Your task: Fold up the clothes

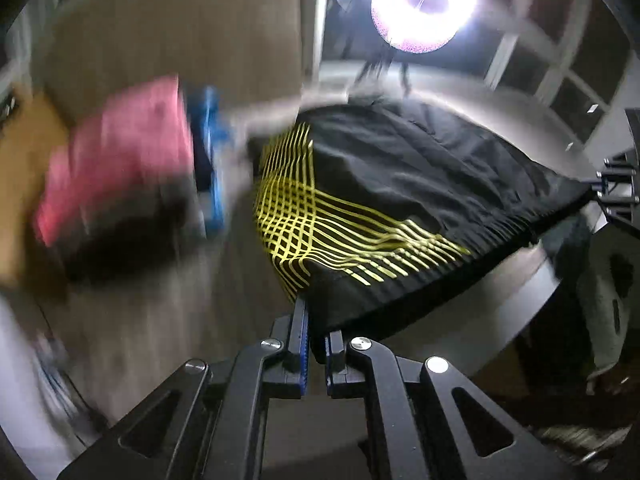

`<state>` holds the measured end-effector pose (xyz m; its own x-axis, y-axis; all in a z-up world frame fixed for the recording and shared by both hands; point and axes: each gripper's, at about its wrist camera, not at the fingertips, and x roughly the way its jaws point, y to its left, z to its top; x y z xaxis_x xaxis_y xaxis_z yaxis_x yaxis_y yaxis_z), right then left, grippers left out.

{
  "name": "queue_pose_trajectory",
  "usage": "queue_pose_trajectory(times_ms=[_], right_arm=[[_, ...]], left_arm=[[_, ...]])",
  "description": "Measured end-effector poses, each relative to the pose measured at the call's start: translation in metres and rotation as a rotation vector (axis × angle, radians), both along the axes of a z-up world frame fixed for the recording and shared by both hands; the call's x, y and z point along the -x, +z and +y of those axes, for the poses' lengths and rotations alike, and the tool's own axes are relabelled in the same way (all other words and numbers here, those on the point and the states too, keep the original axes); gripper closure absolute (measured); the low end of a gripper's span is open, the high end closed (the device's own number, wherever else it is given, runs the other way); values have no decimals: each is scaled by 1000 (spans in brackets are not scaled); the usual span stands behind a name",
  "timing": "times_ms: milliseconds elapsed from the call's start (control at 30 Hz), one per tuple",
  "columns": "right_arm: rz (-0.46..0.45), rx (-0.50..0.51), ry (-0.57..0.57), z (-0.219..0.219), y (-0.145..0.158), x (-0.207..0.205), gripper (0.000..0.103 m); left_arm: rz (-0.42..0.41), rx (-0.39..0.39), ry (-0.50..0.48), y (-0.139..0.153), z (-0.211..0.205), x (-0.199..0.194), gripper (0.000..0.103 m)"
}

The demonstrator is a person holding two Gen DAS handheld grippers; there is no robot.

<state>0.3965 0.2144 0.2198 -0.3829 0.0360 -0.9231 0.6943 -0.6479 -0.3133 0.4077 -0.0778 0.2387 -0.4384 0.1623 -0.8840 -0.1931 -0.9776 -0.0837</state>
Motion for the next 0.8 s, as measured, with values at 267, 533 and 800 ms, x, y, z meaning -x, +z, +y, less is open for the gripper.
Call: queue_pose_trajectory(times_ms=[267,533,800], right_arm=[[-120,34,-12,-3,-91,-26,98],[-200,16,21,17,-99,-35,82],[-135,19,85,21,-70,-36,58]], left_arm=[[-164,31,158,-123,-8,-54,92],[-147,55,146,-113,-7,-91,65],[-126,45,84,-102,-4,-120,57]])
